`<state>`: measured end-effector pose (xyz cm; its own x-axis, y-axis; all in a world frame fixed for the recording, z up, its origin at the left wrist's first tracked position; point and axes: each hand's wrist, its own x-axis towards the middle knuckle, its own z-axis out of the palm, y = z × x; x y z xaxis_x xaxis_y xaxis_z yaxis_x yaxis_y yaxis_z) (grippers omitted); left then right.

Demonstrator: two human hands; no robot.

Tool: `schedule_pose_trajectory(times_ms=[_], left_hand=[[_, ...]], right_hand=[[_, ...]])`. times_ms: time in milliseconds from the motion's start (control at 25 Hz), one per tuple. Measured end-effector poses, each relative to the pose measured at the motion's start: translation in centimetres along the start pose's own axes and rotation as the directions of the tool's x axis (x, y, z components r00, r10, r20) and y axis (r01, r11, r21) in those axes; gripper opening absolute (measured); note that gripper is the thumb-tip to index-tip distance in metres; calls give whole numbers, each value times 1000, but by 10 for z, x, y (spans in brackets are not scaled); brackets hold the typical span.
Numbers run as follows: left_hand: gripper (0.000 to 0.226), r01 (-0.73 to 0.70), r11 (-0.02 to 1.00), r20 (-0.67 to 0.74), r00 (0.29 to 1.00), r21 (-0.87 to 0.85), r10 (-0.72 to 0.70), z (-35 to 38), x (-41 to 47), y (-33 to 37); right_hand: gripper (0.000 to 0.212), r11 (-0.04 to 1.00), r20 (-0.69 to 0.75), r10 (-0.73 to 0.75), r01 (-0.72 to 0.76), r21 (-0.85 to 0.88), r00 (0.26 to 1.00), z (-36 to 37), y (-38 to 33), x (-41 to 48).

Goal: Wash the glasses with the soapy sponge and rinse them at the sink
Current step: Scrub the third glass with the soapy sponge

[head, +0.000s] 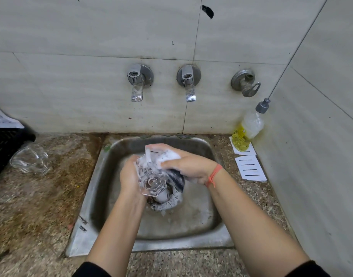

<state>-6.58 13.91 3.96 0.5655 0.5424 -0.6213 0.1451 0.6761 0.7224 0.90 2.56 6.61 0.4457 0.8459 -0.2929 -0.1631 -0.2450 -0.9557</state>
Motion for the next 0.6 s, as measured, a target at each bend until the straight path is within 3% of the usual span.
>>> schedule_pose_trajectory(times_ms=[80,120,280,480,600], left_hand=[[21,37,998,6,999,-50,-36,5,6,-1],[21,42,997,-8,999,-62,-43,5,10,-2],[24,78,993,-17,997,-86,-80,0,14,-3],[28,64,978,-39,997,-197,-73,6,-1,-8],[29,-7,972,-129,991,-234,-24,7,-6,-5]], right_hand=[[49,999,-162,1,7,48,987,0,-2,4],[50,1000,-167,-3,8,26,986,1,-1,6],[64,998,69,6,-10,58,998,-4,9,1],[41,993,-224,47,-22,113,973,1,12,12],[38,992,-180,22,1,128,983,6,17,11]])
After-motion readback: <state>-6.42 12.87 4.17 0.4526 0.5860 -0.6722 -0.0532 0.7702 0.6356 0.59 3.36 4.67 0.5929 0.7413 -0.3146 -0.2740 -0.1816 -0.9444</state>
